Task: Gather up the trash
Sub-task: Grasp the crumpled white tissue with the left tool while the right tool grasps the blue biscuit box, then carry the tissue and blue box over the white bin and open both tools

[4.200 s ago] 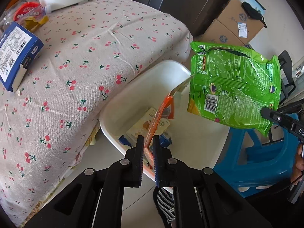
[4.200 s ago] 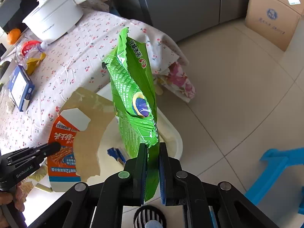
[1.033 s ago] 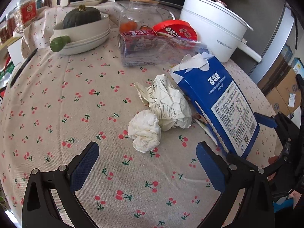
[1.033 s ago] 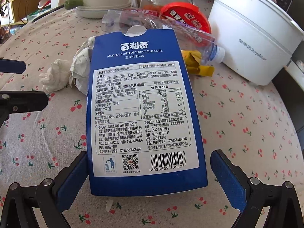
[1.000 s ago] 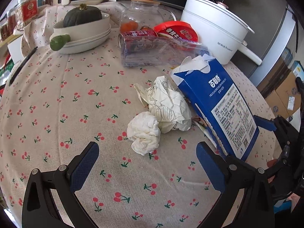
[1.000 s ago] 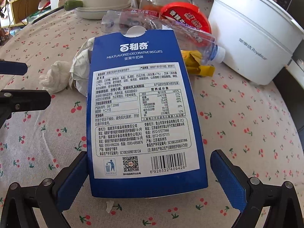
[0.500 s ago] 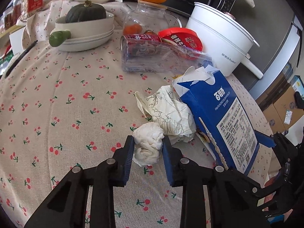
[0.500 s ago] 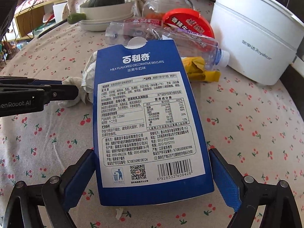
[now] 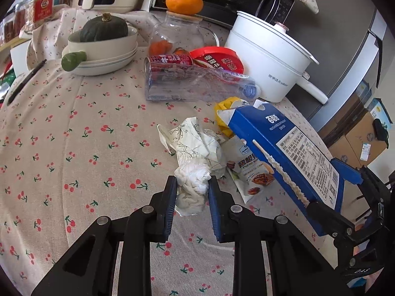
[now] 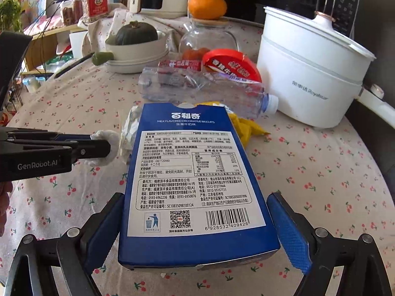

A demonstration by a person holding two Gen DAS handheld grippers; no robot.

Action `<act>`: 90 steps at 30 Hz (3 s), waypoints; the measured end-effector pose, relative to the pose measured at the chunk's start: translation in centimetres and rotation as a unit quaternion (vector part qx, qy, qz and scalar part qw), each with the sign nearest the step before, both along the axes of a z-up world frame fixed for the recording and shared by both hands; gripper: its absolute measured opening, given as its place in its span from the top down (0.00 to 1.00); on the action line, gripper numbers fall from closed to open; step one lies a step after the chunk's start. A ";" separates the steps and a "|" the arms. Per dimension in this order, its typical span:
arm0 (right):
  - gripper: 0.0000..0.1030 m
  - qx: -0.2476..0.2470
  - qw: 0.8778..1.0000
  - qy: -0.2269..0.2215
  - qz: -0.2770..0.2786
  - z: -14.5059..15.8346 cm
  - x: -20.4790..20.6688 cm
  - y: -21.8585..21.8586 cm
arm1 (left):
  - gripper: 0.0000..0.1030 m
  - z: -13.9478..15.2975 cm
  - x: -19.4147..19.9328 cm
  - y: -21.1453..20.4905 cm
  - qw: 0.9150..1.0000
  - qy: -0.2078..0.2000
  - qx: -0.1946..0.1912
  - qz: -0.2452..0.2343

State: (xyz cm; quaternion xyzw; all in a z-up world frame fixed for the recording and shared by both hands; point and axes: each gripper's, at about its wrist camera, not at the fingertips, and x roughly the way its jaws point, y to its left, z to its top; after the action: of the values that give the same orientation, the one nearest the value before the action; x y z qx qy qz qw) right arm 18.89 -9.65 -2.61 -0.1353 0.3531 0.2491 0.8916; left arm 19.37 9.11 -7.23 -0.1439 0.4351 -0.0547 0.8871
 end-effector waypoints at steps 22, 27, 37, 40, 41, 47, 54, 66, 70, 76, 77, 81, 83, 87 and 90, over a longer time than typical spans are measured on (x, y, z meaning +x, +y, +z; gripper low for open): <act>0.09 -0.022 0.999 -0.037 -0.032 5.5 -6.8 -5.7 | 0.74 5.2 -7.4 -4.3 0.997 -0.031 -0.002 -0.069; 0.09 -0.034 0.998 -0.024 -0.050 5.8 -8.8 -8.2 | 0.74 5.8 -9.1 -6.4 0.995 -0.033 -0.005 -0.091; 0.09 -0.050 0.993 0.006 -0.106 6.2 -12.6 -14.8 | 0.74 6.4 -12.0 -12.6 0.986 -0.030 0.000 -0.164; 0.09 -0.056 0.990 0.031 -0.126 5.6 -13.5 -17.2 | 0.74 6.0 -12.8 -14.7 0.982 -0.023 0.008 -0.189; 0.09 -0.059 0.989 0.043 -0.132 5.3 -13.7 -18.0 | 0.74 5.8 -13.1 -15.3 0.980 -0.021 0.011 -0.197; 0.09 -0.072 0.978 0.119 -0.158 3.3 -15.1 -22.2 | 0.74 4.8 -14.0 -18.4 0.973 -0.009 0.029 -0.230; 0.09 -0.096 0.966 0.184 -0.153 -0.3 -15.3 -23.8 | 0.74 3.9 -13.6 -20.4 0.969 0.002 0.034 -0.246; 0.08 -0.103 0.949 0.244 -0.170 -5.4 -12.2 -24.1 | 0.74 2.8 -13.4 -23.7 0.961 0.015 0.038 -0.273; 0.07 -0.096 0.945 0.253 -0.183 -5.4 -11.8 -24.8 | 0.74 2.3 -13.3 -24.6 0.959 0.020 0.039 -0.282; 0.07 -0.086 0.940 0.255 -0.209 -3.9 -12.3 -26.7 | 0.74 1.3 -13.2 -26.6 0.952 0.030 0.048 -0.302; 0.07 -0.088 0.939 0.254 -0.215 -3.7 -12.4 -27.1 | 0.74 1.0 -13.2 -27.0 0.950 0.033 0.050 -0.307; 0.07 -0.093 0.937 0.246 -0.231 -2.8 -13.1 -28.3 | 0.73 -0.4 -13.1 -28.9 0.944 0.043 0.061 -0.323; 0.07 -0.091 0.935 0.244 -0.239 -2.6 -13.2 -29.0 | 0.73 -0.9 -13.0 -29.9 0.940 0.045 0.065 -0.331; 0.07 -0.089 0.932 0.245 -0.252 -2.5 -13.2 -29.9 | 0.71 -1.4 -13.2 -31.7 0.934 0.037 0.075 -0.348; 0.07 -0.085 0.930 0.245 -0.260 -2.4 -13.2 -30.4 | 0.68 -1.6 -13.2 -32.7 0.932 0.034 0.078 -0.353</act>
State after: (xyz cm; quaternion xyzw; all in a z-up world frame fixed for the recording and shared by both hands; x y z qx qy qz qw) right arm 5.65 -40.04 -4.98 -0.0490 0.6030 0.0027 0.7962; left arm 6.21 -23.58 -8.79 0.0868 0.4909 -0.3254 0.8035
